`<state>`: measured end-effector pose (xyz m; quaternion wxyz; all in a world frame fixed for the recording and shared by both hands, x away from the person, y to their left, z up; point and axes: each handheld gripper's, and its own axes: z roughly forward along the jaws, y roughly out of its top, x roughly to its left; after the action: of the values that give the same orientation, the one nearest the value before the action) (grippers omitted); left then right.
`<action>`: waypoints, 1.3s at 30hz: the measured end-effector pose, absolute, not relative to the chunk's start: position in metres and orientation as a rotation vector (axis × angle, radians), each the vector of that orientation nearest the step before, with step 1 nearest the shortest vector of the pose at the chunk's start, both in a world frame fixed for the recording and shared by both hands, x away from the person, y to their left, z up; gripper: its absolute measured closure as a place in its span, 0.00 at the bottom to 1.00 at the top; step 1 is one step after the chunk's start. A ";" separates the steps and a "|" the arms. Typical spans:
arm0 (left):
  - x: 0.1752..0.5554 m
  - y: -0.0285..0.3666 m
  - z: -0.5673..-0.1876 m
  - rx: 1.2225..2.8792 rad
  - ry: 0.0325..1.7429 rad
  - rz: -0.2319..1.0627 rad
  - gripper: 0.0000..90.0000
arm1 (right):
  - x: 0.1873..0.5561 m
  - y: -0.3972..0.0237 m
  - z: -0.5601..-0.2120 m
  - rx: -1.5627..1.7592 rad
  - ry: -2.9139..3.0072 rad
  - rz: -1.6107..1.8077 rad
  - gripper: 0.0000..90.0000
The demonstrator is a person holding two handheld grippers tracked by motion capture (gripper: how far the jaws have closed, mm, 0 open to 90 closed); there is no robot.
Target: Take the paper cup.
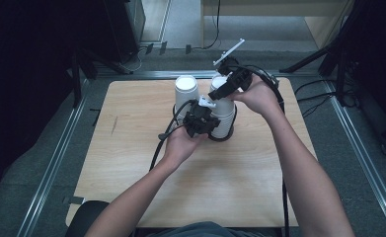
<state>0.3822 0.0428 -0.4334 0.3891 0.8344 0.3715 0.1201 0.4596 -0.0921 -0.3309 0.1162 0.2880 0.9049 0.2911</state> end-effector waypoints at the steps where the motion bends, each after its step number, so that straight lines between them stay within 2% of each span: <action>1: 0.382 0.043 -0.433 2.121 0.944 0.306 0.92 | 0.460 -0.092 -0.331 0.843 2.651 0.849 0.25; 15: 0.380 0.041 -0.434 2.127 0.941 0.338 0.92 | 0.458 -0.091 -0.322 0.839 2.622 0.873 0.27; 17: 0.380 0.041 -0.434 2.128 0.940 0.336 0.91 | 0.455 -0.094 -0.301 0.831 2.601 0.947 0.27; 25: 0.381 0.043 -0.434 2.129 0.942 0.317 0.89 | 0.450 -0.097 -0.262 0.802 2.586 0.954 0.26; 39: 0.376 0.046 -0.431 2.100 0.903 0.292 0.86 | 0.432 -0.121 -0.214 0.767 2.590 0.980 0.26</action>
<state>0.3764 0.0460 -0.4314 0.4063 0.8327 0.3579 0.1157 0.4319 -0.1207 -0.2142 0.1336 0.2646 0.8932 0.3381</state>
